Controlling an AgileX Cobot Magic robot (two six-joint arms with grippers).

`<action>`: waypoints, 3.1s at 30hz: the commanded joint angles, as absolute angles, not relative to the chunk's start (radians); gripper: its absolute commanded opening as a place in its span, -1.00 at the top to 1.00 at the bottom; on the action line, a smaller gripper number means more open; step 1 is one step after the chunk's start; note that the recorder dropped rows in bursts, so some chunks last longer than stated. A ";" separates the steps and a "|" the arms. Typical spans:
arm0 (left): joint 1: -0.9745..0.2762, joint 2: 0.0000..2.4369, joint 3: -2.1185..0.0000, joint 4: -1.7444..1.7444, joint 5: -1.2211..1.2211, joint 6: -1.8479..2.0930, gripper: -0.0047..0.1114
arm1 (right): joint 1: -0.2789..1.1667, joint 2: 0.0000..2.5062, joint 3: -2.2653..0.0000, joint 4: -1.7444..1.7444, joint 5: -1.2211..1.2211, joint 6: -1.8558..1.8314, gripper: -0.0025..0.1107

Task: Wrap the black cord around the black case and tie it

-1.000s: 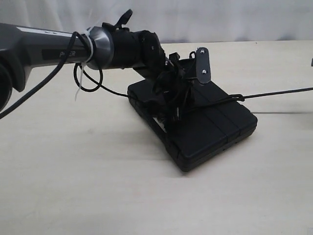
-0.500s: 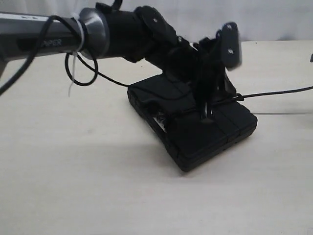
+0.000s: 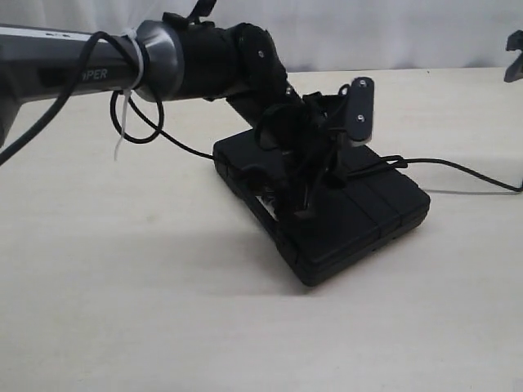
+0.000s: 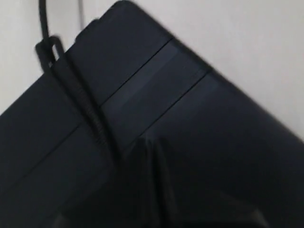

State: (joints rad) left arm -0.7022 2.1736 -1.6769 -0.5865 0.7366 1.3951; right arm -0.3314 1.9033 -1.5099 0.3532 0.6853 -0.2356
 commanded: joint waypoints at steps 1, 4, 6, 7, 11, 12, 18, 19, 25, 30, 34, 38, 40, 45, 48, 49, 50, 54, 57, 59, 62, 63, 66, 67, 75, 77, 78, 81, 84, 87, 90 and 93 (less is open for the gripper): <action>-0.631 2.173 -1.677 -0.504 0.664 1.201 0.92 | -0.240 1.877 -1.517 0.349 0.789 -0.306 0.20; -0.574 2.173 -1.677 -0.510 0.671 1.092 0.92 | -0.175 1.877 -1.506 0.327 0.860 -0.349 0.63; -0.540 2.169 -1.677 -0.510 0.696 1.041 0.92 | -0.144 1.872 -1.494 0.294 0.878 -0.362 0.88; -0.522 2.167 -1.677 -0.510 0.711 1.016 0.92 | -0.131 1.868 -1.483 0.276 0.880 -0.359 0.88; -0.454 2.154 -1.661 -0.518 0.743 0.944 0.92 | -0.122 1.844 -1.404 0.264 0.879 -0.355 0.88; -0.444 2.147 -1.648 -0.530 0.728 0.942 0.92 | -0.122 1.840 -1.382 0.262 0.869 -0.355 0.88; -0.402 2.056 -1.494 -0.591 0.553 0.949 0.92 | -0.099 1.838 -1.231 0.242 0.764 -0.367 0.88; -0.402 2.030 -1.464 -0.589 0.527 0.949 0.92 | -0.089 1.841 -1.206 0.232 0.725 -0.382 0.88; -0.402 1.920 -1.351 -0.589 0.449 0.952 0.92 | -0.034 1.887 -1.156 0.175 0.654 -0.382 0.88; -0.402 1.860 -1.282 -0.589 0.393 0.952 0.92 | 0.043 1.922 -1.156 0.175 0.658 -0.403 0.88; -0.402 1.838 -1.252 -0.589 0.371 0.955 0.92 | 0.139 1.929 -1.158 0.177 0.656 -0.407 0.88; -0.402 1.835 -1.246 -0.589 0.370 0.964 0.92 | 0.249 1.929 -1.193 0.197 0.695 -0.412 0.88; -0.402 1.835 -1.246 -0.589 0.377 0.968 0.92 | 0.289 1.929 -1.210 0.193 0.716 -0.420 0.88; -0.402 1.835 -1.246 -0.589 0.389 0.975 0.92 | 0.367 1.929 -1.268 0.189 0.833 -0.465 0.88; -0.402 1.835 -1.246 -0.589 0.393 0.981 0.92 | 0.375 1.929 -1.286 0.137 0.859 -0.449 0.88; -0.402 1.835 -1.246 -0.589 0.401 0.986 0.92 | 0.375 1.929 -1.286 0.129 0.865 -0.437 0.88; -0.402 1.835 -1.246 -0.589 0.409 0.996 0.92 | 0.373 1.929 -1.286 0.116 0.872 -0.422 0.88; -0.402 1.835 -1.246 -0.589 0.444 1.020 0.92 | 0.375 1.916 -1.314 0.057 0.932 -0.433 0.85; -0.402 1.835 -1.246 -0.589 0.504 1.078 0.92 | 0.375 1.889 -1.356 0.052 0.995 -0.433 0.64; -0.402 1.835 -1.246 -0.589 0.522 1.097 0.92 | 0.375 1.861 -1.373 0.042 0.992 -0.423 0.47; -0.402 1.835 -1.246 -0.596 0.522 1.102 0.92 | 0.375 1.830 -1.370 -0.065 0.932 -0.284 0.27; -0.402 1.835 -1.246 -0.596 0.522 1.102 0.92 | 0.375 1.830 -1.370 -0.094 0.936 -0.259 0.23; -0.402 1.837 -1.246 -0.596 0.522 1.102 0.92 | 0.375 1.835 -1.370 -0.062 0.992 -0.341 0.15; -0.402 1.837 -1.246 -0.596 0.522 1.102 0.92 | 0.375 1.837 -1.369 -0.040 0.996 -0.371 0.12; -0.402 1.837 -1.246 -0.596 0.524 1.102 0.92 | 0.375 1.862 -1.301 -0.012 0.884 -0.449 0.10; -0.402 1.837 -1.246 -0.596 0.526 1.102 0.92 | 0.375 1.879 -1.301 -0.014 0.882 -0.454 0.10; -0.402 1.837 -1.246 -0.596 0.526 1.102 0.92 | 0.375 1.887 -1.301 -0.014 0.882 -0.458 0.10; -0.402 1.837 -1.246 -0.596 0.526 1.102 0.92 | 0.375 1.918 -1.301 -0.014 0.857 -0.458 0.10; -0.402 1.837 -1.246 -0.596 0.526 1.102 0.92 | 0.375 1.950 -1.301 -0.060 0.803 -0.421 0.10; -0.402 1.837 -1.246 -0.597 0.524 1.102 0.92 | 0.375 1.962 -1.301 -0.181 0.729 -0.301 0.19; -0.402 1.837 -1.246 -0.597 0.518 1.102 0.92 | 0.375 1.964 -1.301 -0.327 0.675 -0.198 0.33; -0.402 1.837 -1.246 -0.600 0.514 1.102 0.92 | 0.375 1.964 -1.301 -0.406 0.628 -0.110 0.41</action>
